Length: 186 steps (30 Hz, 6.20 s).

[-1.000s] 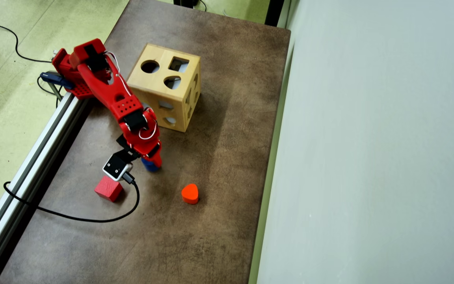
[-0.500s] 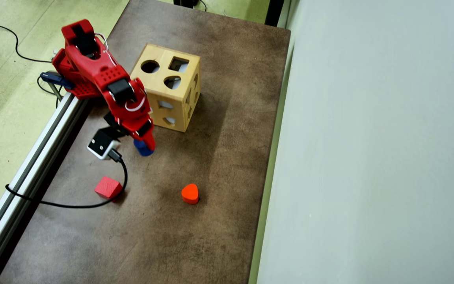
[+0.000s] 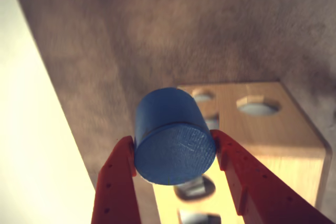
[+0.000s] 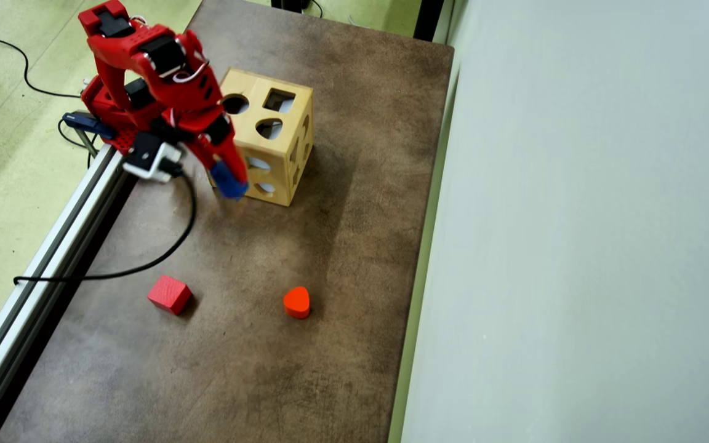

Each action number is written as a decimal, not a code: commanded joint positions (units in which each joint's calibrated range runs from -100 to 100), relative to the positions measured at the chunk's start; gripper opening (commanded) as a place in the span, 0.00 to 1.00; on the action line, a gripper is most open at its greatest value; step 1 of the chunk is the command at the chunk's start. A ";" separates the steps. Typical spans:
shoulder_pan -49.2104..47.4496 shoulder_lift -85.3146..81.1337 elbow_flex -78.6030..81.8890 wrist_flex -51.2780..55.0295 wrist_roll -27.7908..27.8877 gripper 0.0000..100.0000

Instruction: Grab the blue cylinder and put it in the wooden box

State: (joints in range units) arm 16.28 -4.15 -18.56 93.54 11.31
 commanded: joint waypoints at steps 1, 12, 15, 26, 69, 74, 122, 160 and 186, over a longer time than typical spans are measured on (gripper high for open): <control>-4.84 -5.74 -1.57 1.47 -0.24 0.11; -10.48 -6.42 -1.57 4.77 -0.24 0.11; -12.49 -6.42 -1.48 4.77 -0.24 0.11; -15.39 -14.32 4.07 4.93 -0.20 0.11; -22.67 -30.45 31.08 4.85 -1.27 0.11; -22.67 -34.70 36.35 4.85 -1.32 0.11; -22.44 -19.50 35.55 -0.30 -0.73 0.26; -21.63 -67.40 27.05 3.16 -8.01 0.02; -18.13 -89.73 35.28 4.53 -8.01 0.02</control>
State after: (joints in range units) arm -2.34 -91.36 13.14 97.42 3.35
